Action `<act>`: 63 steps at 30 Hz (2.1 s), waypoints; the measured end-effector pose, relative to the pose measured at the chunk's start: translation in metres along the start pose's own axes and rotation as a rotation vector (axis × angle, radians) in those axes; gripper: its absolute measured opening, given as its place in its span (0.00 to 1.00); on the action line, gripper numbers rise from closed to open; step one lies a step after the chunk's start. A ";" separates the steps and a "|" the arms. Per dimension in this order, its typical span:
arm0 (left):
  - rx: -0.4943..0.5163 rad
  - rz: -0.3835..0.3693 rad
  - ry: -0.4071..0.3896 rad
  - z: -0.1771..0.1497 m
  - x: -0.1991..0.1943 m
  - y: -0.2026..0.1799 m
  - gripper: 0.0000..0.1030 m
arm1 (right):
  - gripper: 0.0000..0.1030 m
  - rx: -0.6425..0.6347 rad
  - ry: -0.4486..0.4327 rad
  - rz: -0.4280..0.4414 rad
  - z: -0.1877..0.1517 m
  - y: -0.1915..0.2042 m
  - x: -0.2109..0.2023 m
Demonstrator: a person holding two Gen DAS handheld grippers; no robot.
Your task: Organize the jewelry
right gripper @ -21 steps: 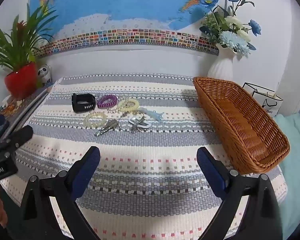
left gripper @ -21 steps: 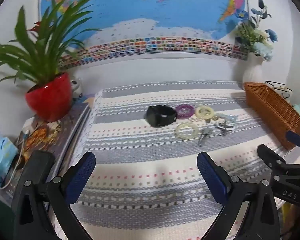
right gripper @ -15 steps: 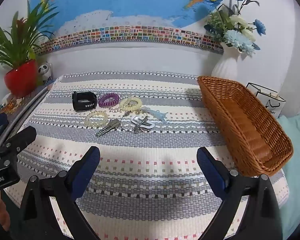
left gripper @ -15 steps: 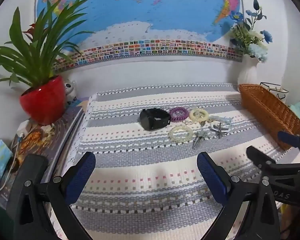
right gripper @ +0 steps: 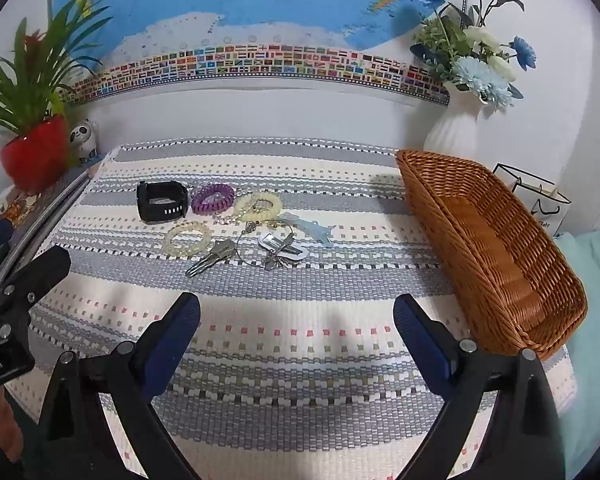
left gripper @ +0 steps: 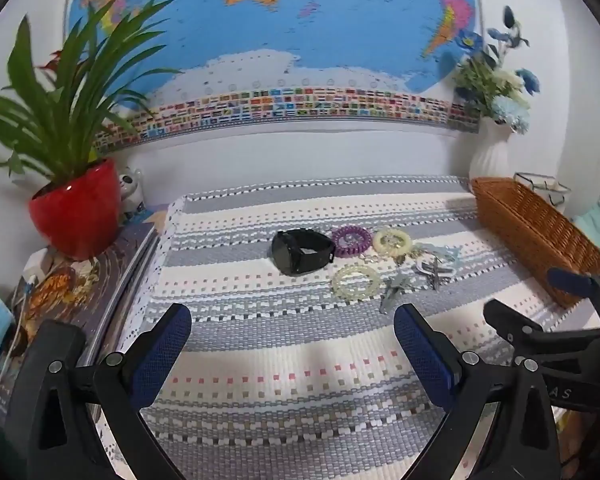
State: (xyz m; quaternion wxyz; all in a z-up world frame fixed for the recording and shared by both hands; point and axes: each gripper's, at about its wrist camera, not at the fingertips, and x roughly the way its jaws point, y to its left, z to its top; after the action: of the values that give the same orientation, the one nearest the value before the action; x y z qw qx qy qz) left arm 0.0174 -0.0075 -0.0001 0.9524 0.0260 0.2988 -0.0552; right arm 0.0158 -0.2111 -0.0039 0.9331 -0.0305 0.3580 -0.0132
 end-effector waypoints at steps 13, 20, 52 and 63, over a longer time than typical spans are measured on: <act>-0.032 -0.001 -0.011 0.002 0.003 0.005 0.98 | 0.95 0.005 0.014 -0.003 0.002 -0.002 0.004; -0.048 0.005 0.011 0.001 0.008 0.012 0.98 | 0.95 0.006 0.022 -0.007 0.000 -0.003 0.005; -0.046 -0.029 0.046 -0.002 0.022 0.007 0.98 | 0.95 0.016 0.071 0.011 -0.002 -0.003 0.018; -0.046 -0.019 0.054 -0.001 0.023 0.009 0.98 | 0.95 0.017 0.067 0.006 -0.001 -0.004 0.018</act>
State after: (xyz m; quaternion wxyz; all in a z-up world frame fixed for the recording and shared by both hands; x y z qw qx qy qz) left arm 0.0364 -0.0001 -0.0141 0.9438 0.0026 0.3257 -0.0565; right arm 0.0283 -0.2159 -0.0164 0.9209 -0.0213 0.3890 -0.0145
